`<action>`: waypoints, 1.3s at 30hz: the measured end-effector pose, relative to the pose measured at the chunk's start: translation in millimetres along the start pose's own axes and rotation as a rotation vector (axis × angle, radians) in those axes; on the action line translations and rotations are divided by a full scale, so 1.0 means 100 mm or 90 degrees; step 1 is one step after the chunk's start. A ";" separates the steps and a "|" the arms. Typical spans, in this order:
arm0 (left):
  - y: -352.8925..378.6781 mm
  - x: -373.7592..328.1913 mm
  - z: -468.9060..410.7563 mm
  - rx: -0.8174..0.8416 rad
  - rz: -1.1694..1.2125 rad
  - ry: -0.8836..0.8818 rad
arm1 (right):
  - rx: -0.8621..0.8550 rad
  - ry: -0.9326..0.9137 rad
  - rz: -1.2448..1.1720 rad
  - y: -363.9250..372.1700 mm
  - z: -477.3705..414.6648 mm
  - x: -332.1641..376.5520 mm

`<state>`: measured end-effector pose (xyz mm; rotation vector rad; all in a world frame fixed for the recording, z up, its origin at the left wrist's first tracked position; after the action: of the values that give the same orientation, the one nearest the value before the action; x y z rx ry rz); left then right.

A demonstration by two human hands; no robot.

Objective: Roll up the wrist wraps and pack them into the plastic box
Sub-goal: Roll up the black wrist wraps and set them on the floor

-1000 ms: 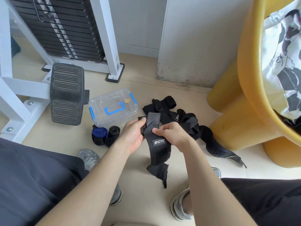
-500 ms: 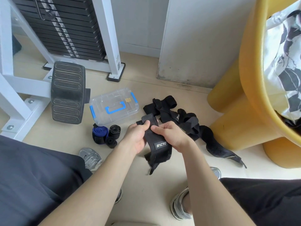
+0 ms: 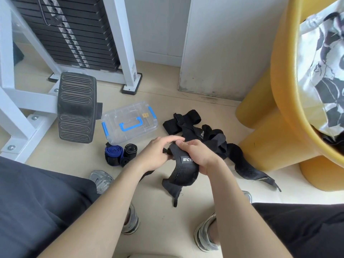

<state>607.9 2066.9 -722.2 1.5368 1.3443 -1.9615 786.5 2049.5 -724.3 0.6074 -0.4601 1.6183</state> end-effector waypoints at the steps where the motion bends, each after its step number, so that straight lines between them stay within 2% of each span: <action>1: 0.01 0.00 0.00 -0.014 0.011 0.004 | 0.017 0.016 -0.023 -0.02 0.00 0.00; 6: 0.00 -0.02 0.02 -0.064 0.037 -0.019 | 0.076 0.110 -0.079 -0.08 0.03 0.00; 10: 0.05 -0.03 0.02 -0.144 -0.035 -0.051 | 0.121 0.124 -0.080 -0.07 0.06 0.01; 15: 0.09 0.15 0.07 -0.184 -0.030 -0.208 | 0.196 0.100 0.018 -0.11 0.14 0.01; 21: 0.23 0.46 0.15 -0.280 0.166 -0.472 | 0.213 -0.076 -0.026 -0.20 0.28 0.25; 26: 0.45 0.69 0.37 -0.221 0.283 -0.646 | 0.200 -0.229 -0.098 -0.28 0.45 0.52; 29: 0.55 0.79 0.45 -0.188 0.275 -0.630 | 0.185 -0.275 -0.135 -0.29 0.50 0.65; 32: 0.56 0.85 0.42 -0.197 0.227 -0.546 | 0.102 -0.256 -0.150 -0.24 0.50 0.73; 36: 0.42 0.85 0.31 -0.143 0.011 -0.408 | -0.060 -0.207 -0.072 -0.19 0.49 0.80; 39: 0.38 0.83 0.26 -0.096 -0.039 -0.370 | -0.099 -0.221 0.029 -0.11 0.53 0.89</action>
<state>588.7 2050.3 -813.7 0.7709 1.2490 -2.0614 796.8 2087.7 -628.3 0.7680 -0.8530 1.5067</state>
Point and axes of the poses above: each hand's wrist, its own z-axis away from the middle knuckle, its own y-axis out of the palm, x = y × z, the point moved 3 cm from there along -z, towards the middle knuckle, and after that the axes turned 14 degrees about y, right-handed, at the moved point
